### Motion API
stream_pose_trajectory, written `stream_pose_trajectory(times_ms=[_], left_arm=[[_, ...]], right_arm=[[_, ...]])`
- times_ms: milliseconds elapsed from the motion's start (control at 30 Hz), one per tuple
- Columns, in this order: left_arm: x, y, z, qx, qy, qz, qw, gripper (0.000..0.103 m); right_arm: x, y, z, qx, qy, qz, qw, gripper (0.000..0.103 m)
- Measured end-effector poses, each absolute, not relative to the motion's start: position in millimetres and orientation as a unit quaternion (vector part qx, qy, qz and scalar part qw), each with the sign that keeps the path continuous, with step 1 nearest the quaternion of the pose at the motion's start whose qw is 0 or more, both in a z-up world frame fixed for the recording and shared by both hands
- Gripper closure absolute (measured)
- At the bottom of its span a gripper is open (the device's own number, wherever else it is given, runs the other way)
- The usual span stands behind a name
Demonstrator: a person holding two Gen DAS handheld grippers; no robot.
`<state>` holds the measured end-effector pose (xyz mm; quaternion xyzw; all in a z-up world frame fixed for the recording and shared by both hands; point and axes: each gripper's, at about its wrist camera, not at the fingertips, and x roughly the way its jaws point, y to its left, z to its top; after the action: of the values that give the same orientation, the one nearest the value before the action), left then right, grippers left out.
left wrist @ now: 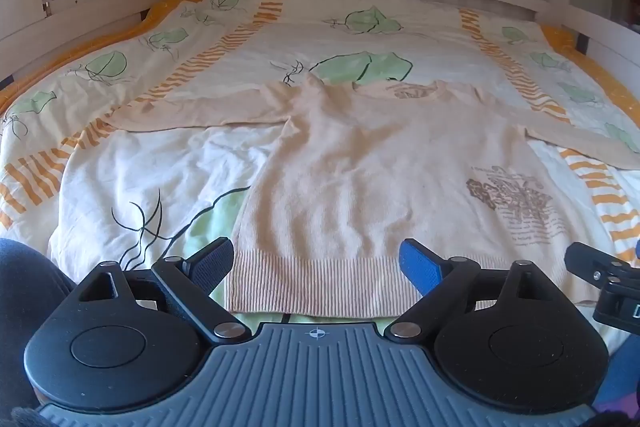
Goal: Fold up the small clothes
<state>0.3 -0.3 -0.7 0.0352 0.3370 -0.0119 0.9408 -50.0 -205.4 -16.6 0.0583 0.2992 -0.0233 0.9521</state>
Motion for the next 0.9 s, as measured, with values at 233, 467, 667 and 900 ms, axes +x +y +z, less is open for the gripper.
stream_pose_trajectory(times_ms=[233, 467, 667, 900], left_arm=[[-5.0, -5.1, -10.7, 0.035, 0.340, -0.016, 0.939, 0.013], [-3.6, -4.4, -6.1, 0.035, 0.353, -0.020, 0.935, 0.012], [-2.6, -5.0, -6.0, 0.034, 0.354, -0.021, 0.934, 0.012], [-2.3, -5.2, -6.3, 0.034, 0.355, -0.021, 0.934, 0.013]], right_arm=[[-50.2, -203.4, -17.9, 0.062, 0.300, -0.022, 0.952, 0.001], [-48.9, -203.2, -18.3, 0.067, 0.310, -0.015, 0.948, 0.001], [-48.3, -203.6, -18.3, 0.068, 0.313, -0.013, 0.947, 0.001], [-48.7, -201.7, -18.6, 0.067, 0.313, -0.011, 0.947, 0.001]])
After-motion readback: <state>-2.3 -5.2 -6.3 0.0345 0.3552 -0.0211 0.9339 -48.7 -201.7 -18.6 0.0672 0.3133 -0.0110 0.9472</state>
